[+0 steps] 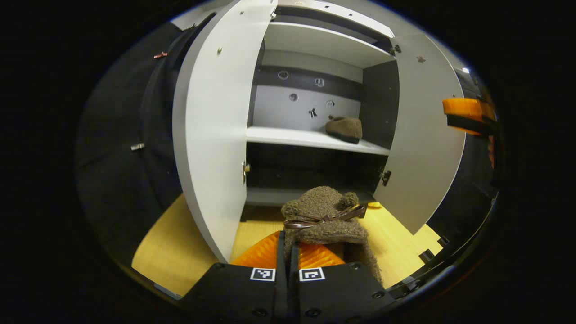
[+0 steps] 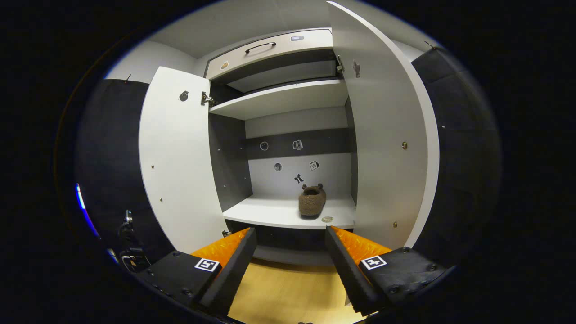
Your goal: Grab one shoe with the right hand and put it into the shoe cabinet, grab the other shoe with the left hand and put it into the shoe cabinet; then close the right door with the right hand and the left door with the left hand.
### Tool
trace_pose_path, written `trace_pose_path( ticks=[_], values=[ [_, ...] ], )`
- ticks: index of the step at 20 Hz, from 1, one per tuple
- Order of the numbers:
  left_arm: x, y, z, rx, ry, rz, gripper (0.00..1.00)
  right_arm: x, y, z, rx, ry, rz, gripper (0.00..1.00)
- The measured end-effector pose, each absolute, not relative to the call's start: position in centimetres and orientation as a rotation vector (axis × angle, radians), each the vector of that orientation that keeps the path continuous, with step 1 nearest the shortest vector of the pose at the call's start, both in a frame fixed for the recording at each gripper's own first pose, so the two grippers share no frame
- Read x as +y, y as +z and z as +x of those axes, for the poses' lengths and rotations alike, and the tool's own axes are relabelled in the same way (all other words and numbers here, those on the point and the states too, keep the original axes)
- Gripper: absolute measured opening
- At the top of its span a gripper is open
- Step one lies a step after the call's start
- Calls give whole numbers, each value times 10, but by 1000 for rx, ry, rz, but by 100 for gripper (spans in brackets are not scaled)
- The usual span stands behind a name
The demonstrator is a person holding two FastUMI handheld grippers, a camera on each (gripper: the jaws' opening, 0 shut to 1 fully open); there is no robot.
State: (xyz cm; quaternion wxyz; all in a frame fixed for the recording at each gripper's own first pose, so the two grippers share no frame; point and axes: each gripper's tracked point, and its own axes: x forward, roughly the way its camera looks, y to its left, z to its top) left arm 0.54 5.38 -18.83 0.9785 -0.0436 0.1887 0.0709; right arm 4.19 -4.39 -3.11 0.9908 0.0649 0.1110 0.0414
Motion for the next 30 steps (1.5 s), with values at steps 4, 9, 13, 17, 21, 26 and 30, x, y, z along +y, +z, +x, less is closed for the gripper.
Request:
trace_pose_path(
  ticks=[4,9,13,17,21,26,30],
  values=[
    [55,-106,53,260,141,-81,5,-47,-27,36,201,108,150,100],
    [74,-44,156,159,163,-12,5,-61,-22,25,186,87,154,98],
    [86,-30,250,138,152,-35,6,-72,-19,15,191,55,106,98],
    [98,-41,340,158,146,7,5,-80,-18,11,205,27,57,98],
    [117,-72,408,214,190,-15,5,-88,-25,13,236,-7,33,98],
    [127,-131,438,348,245,-13,5,-90,-28,17,252,-6,32,98],
    [126,-109,450,254,233,-4,15,-90,-30,17,258,-3,24,98]
  ],
)
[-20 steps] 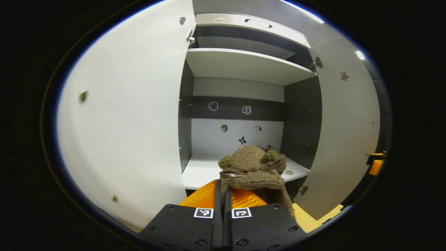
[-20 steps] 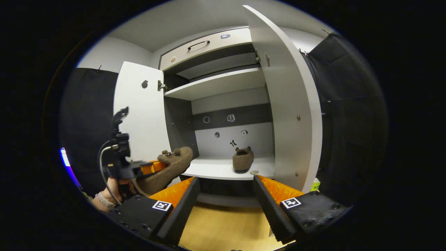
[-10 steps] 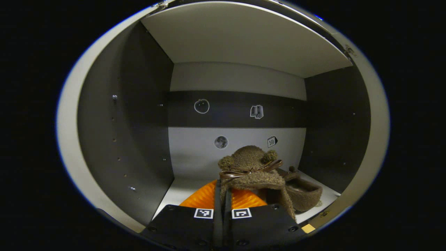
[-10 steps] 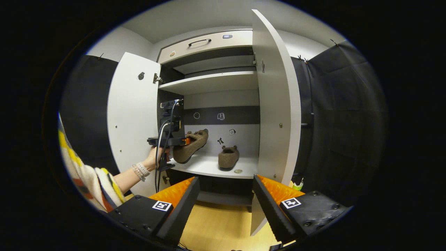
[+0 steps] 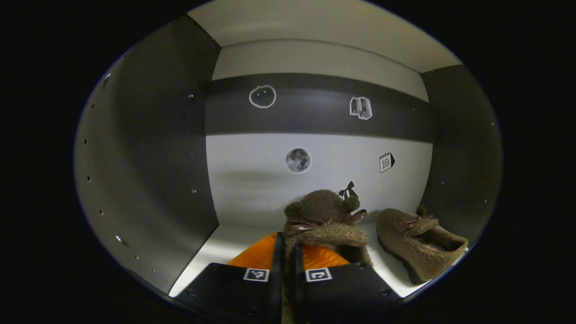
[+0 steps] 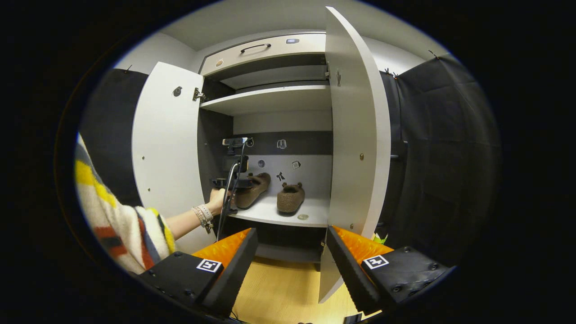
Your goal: Grab one shoe with the right hand and put it into the shoe cabinet, grab the other shoe with the left hand and put it into the shoe cabinet; then close the right door with the right hand and the left door with the left hand.
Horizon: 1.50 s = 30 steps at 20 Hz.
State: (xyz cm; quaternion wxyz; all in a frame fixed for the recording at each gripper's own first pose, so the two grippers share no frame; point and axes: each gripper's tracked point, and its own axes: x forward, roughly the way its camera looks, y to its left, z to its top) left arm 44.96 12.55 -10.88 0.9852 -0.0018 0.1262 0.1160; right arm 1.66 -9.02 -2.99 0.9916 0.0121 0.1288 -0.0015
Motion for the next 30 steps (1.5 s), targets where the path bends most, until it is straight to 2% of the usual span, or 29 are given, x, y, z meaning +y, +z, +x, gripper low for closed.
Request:
trace_pose_path(
  ticks=[3,4,7,8,10,13,17,23,26,30],
  values=[
    [125,-117,448,294,237,14,46,-94,-31,14,262,-6,22,99],
    [127,-116,448,291,251,16,45,-95,-31,13,261,-6,28,99],
    [130,-112,441,288,257,8,65,-99,-31,11,262,-3,37,99],
    [133,-110,436,290,268,16,69,-100,-31,10,262,-1,38,99],
    [132,-98,429,270,268,19,97,-99,-31,8,261,11,45,99],
    [129,-54,410,182,272,61,98,-95,-28,4,250,35,53,99],
    [86,-15,357,128,168,70,98,-88,-14,-2,201,77,79,99],
    [27,45,181,-50,47,40,100,-110,10,-17,129,49,42,99],
    [29,55,94,-96,90,-12,96,-133,20,-31,113,14,49,99],
    [42,64,19,-132,121,-97,98,-190,21,-34,98,-86,37,98]
  ],
)
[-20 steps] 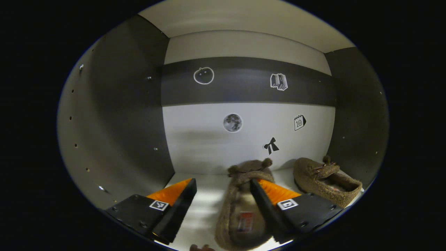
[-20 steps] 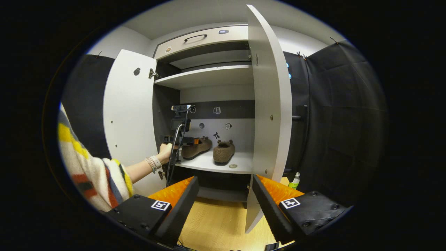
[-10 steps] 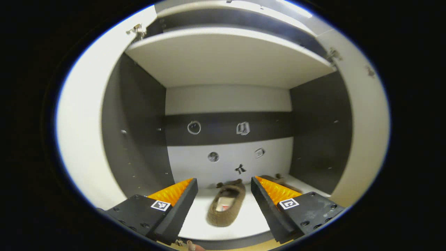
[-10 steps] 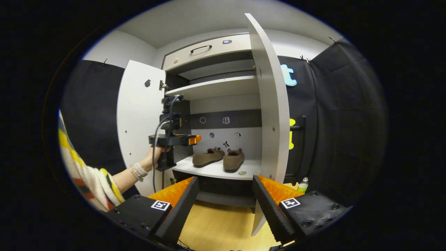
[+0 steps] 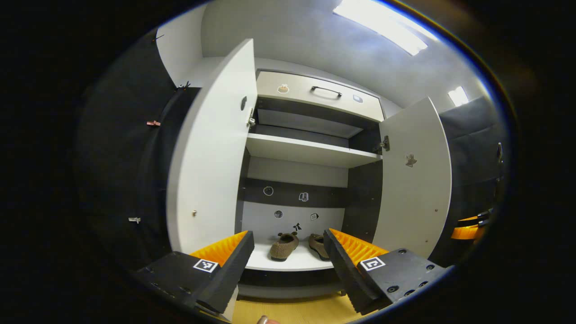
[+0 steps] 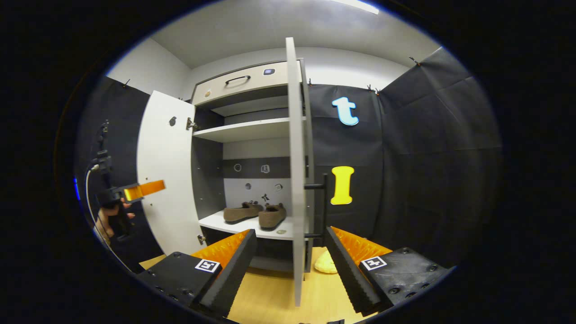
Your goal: Grab one shoe with the right hand and put it into the shoe cabinet, grab the other shoe with the left hand and put it into the shoe cabinet; then close the right door with the right hand and the left door with the left hand.
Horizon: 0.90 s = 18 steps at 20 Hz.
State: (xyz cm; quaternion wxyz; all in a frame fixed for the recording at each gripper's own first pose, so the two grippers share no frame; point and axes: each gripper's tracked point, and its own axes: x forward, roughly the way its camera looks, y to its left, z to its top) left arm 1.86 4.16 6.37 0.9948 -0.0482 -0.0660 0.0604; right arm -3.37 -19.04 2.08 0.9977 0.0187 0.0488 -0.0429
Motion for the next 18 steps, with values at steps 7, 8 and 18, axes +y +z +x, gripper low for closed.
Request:
trace_pose_path(
  ticks=[7,8,18],
  values=[
    [55,84,-53,-140,167,-26,95,-228,0,13,121,-52,41,98],
    [58,85,-60,-135,195,2,95,-231,-1,19,122,-41,46,98],
    [87,81,-92,-89,365,97,95,-157,-11,50,139,157,82,98]
  ],
)
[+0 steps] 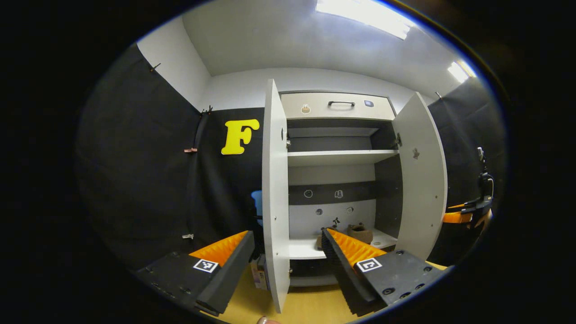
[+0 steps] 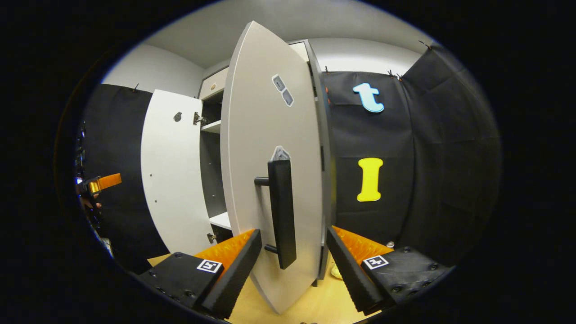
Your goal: Grab one shoe with the right hand and put it into the shoe cabinet, grab the other shoe with the left hand and put it into the shoe cabinet; then close the right door with the right hand and the left door with the left hand.
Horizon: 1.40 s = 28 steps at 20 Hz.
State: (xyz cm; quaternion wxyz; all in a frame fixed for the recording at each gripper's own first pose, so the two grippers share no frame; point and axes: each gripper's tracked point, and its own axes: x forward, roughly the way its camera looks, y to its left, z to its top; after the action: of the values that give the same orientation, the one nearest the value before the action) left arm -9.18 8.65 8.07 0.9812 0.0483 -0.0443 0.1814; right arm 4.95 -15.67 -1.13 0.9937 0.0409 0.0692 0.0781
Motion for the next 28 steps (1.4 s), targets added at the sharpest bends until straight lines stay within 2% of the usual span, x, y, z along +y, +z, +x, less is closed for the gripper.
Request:
trace_pose_path(
  ticks=[5,8,13,16,20,23,28],
  values=[
    [120,82,-116,-75,405,120,95,-121,-12,74,133,156,60,97],
    [148,81,-127,-74,424,118,95,-78,-11,93,115,197,85,97],
    [181,81,-136,-66,423,147,95,-30,-18,140,97,172,29,96],
    [198,70,-127,-56,396,138,95,-24,-20,155,86,130,13,96],
    [216,51,-94,-47,293,82,95,-20,-22,170,87,84,13,96],
    [217,36,-60,-31,191,76,95,-21,-16,155,85,48,6,96],
    [217,27,-17,-12,88,87,95,-42,8,92,58,-19,-8,98]
  ],
)
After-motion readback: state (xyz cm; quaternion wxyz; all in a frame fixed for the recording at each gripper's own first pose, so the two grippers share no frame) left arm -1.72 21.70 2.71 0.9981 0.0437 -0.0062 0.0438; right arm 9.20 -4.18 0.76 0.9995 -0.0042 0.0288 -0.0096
